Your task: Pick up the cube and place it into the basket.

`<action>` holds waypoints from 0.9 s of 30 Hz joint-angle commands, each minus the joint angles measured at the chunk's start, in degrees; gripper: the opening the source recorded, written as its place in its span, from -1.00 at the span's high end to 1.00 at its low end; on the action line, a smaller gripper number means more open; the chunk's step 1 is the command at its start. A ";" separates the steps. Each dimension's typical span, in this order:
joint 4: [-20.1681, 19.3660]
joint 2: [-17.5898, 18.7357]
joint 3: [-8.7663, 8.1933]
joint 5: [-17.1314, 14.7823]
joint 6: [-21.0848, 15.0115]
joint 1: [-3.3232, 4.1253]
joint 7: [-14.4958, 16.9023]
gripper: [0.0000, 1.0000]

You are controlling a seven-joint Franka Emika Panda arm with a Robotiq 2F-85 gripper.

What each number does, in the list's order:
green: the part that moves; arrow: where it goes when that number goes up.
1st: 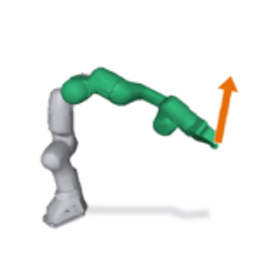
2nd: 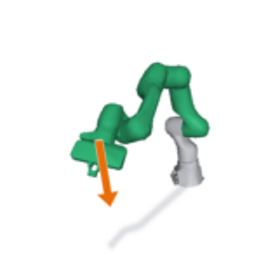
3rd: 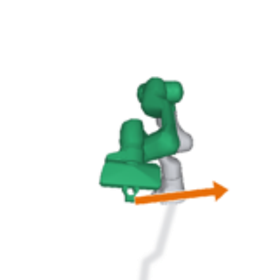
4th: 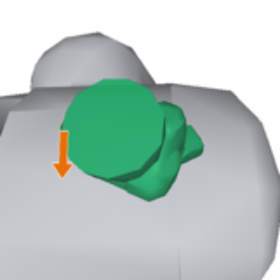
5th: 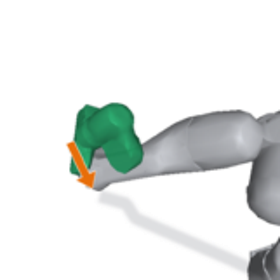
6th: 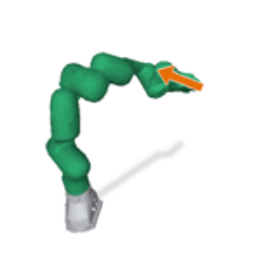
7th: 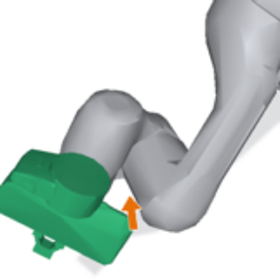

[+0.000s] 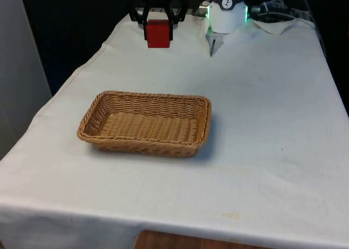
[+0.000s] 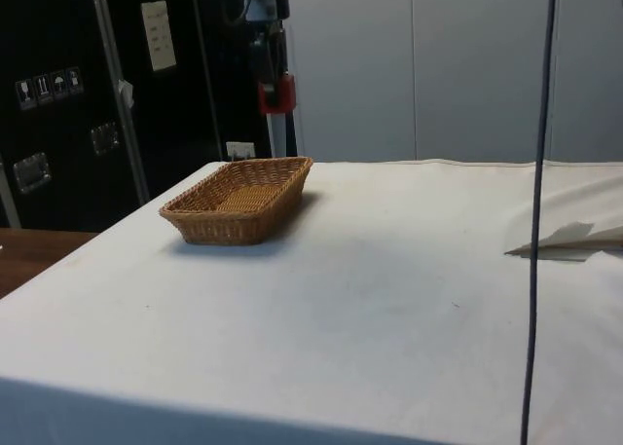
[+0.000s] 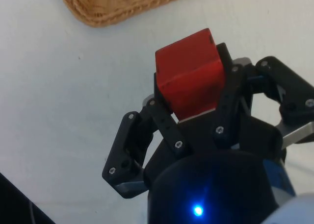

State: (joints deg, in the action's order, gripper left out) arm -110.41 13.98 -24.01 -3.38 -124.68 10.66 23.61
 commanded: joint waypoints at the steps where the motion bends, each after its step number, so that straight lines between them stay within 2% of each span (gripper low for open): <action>1: 1.03 0.80 0.17 -0.74 0.69 -0.17 0.34 0.96; 5: 3.67 3.27 0.23 -1.66 0.74 -0.23 0.40 0.96; 6: 3.04 2.75 0.00 -1.09 0.06 0.00 0.11 0.96; 8: 5.39 4.70 0.23 -2.18 0.92 -0.29 0.40 0.96; 14: 8.77 7.56 0.29 -3.15 1.32 -0.40 0.40 0.96; 15: 8.31 7.28 0.00 -2.58 0.63 -0.11 0.11 0.96; 17: 9.85 8.48 0.23 -3.50 1.55 -0.46 0.40 0.96; 23: 13.01 11.17 0.17 -4.41 1.95 -0.57 0.46 0.96; 25: 13.06 11.40 -0.06 -4.18 1.20 -0.29 0.11 0.96; 26: 13.81 11.86 0.17 -4.76 1.89 -0.63 0.46 0.96; 27: 13.98 12.03 0.17 -4.81 1.83 -0.63 0.46 0.96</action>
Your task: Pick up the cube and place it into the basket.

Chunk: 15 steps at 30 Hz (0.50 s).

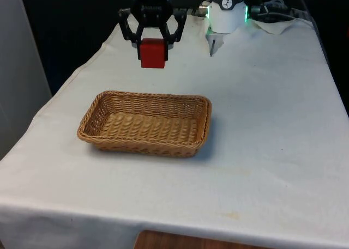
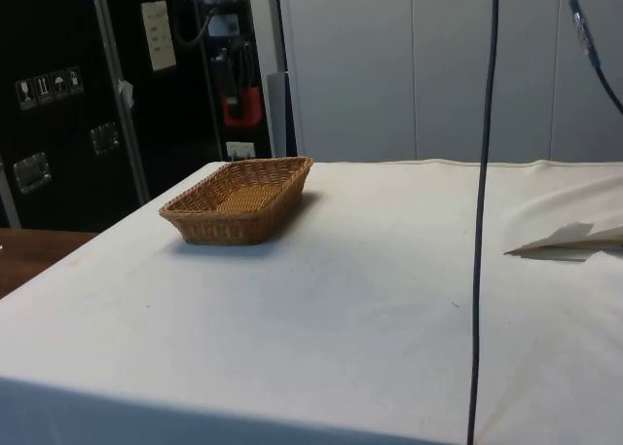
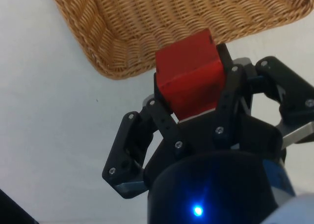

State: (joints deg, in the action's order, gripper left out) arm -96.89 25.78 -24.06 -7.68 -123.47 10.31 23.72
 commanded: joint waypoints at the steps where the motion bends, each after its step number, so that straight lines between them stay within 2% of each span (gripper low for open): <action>1: 0.63 0.46 0.23 -0.57 0.57 -0.29 0.34 0.96; 5: 0.92 0.69 0.17 -0.52 0.40 -0.23 0.29 0.96; 6: 0.69 0.69 0.00 -0.11 0.00 0.00 0.00 0.96; 12: 1.03 1.03 0.17 -0.52 0.17 -0.23 0.17 0.96; 14: 0.69 0.74 0.00 -0.11 0.00 0.00 0.00 0.96; 15: 1.20 1.32 0.23 -0.63 0.11 -0.29 0.23 0.96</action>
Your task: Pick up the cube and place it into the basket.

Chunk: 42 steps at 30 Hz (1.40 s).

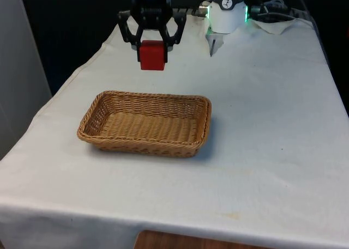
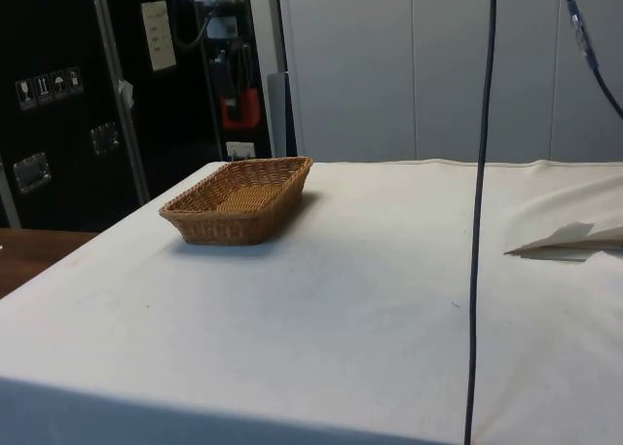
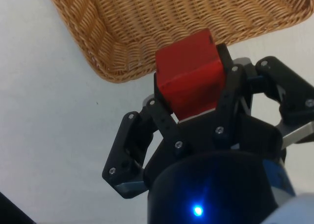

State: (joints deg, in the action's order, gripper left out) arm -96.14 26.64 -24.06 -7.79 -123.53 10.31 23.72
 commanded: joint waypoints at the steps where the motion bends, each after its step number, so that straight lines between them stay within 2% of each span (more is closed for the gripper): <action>1: 0.57 0.63 0.29 -0.63 0.06 -0.29 0.23 0.96; 8: 2.06 2.52 0.29 -1.66 -0.11 -0.40 0.46 0.96; 9: 1.83 2.35 0.00 -1.20 -0.23 -0.06 0.06 0.96; 11: 2.29 2.86 0.29 -1.89 -0.11 -0.46 0.46 0.96; 18: 2.46 3.90 0.34 -2.92 -0.46 -0.46 0.74 0.96; 19: 2.35 3.72 0.00 -2.23 -0.23 -0.11 0.29 0.96; 20: 2.41 4.01 0.34 -3.04 -0.57 -0.46 0.74 0.96; 28: 2.58 5.67 0.40 -4.81 -0.92 -0.52 1.43 0.96; 29: 2.35 5.33 0.00 -4.24 -0.57 -0.17 1.09 0.96; 30: 2.64 5.84 0.34 -4.98 -0.97 -0.52 1.55 0.96; 37: 2.92 7.73 0.46 -7.22 -1.95 -0.69 2.64 0.96; 38: 2.58 7.45 0.00 -6.70 -1.89 -0.23 2.29 0.96; 39: 2.98 8.02 0.46 -7.62 -2.06 -0.80 2.86 0.96; 42: 3.50 9.34 0.46 -9.11 -2.35 -0.97 3.78 0.96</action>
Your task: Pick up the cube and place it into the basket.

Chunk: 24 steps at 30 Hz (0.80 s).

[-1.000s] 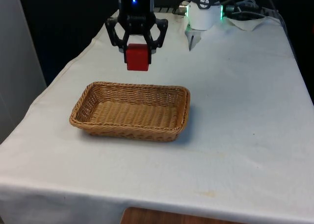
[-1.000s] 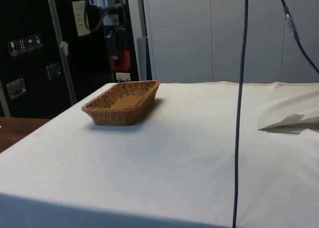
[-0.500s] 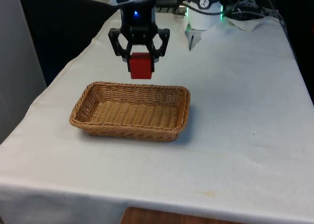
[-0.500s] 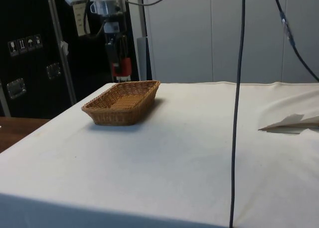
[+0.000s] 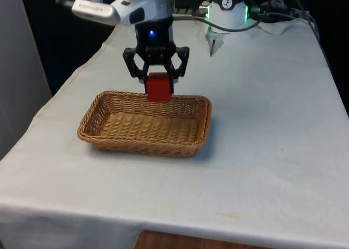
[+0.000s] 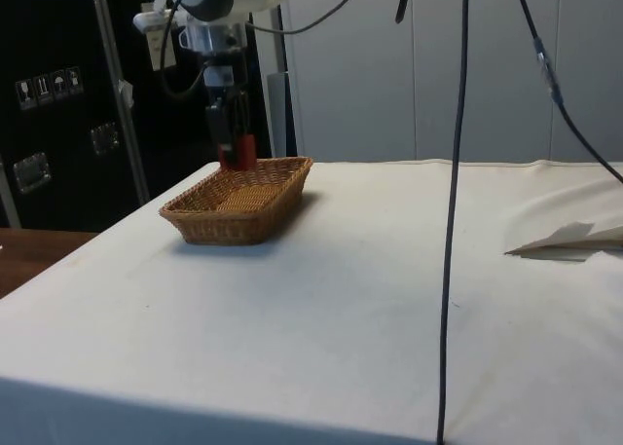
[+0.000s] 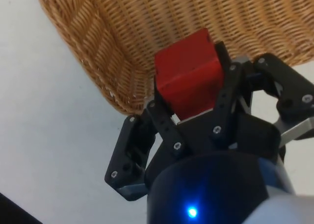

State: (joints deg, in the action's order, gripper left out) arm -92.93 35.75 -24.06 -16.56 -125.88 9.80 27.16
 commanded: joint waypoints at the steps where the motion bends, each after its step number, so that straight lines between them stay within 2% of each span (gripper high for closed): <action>1: 0.40 0.52 0.46 -0.74 -0.06 -0.52 0.57 0.96; 4: 0.86 1.78 0.40 -2.01 -0.29 -0.74 1.43 0.96; 5: 0.46 1.26 -0.06 -1.38 -0.17 -0.23 0.86 0.96; 6: 1.03 2.06 0.34 -2.29 -0.34 -0.80 1.60 0.96; 14: 3.09 5.50 -0.29 -4.98 -0.57 -1.49 3.72 0.96; 15: 2.58 5.04 -0.69 -4.58 -0.52 -0.97 3.32 0.96; 16: 3.38 5.96 -0.34 -5.27 -0.63 -1.60 3.95 0.96; 22: 5.39 8.71 -0.92 -6.93 -0.63 -2.01 5.16 0.96; 23: 5.10 8.48 -1.26 -6.65 -0.57 -1.60 4.87 0.96; 24: 5.61 9.11 -0.97 -7.10 -0.63 -2.06 5.27 0.96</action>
State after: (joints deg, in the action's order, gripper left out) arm -87.61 44.52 -25.32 -23.38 -126.45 8.14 32.09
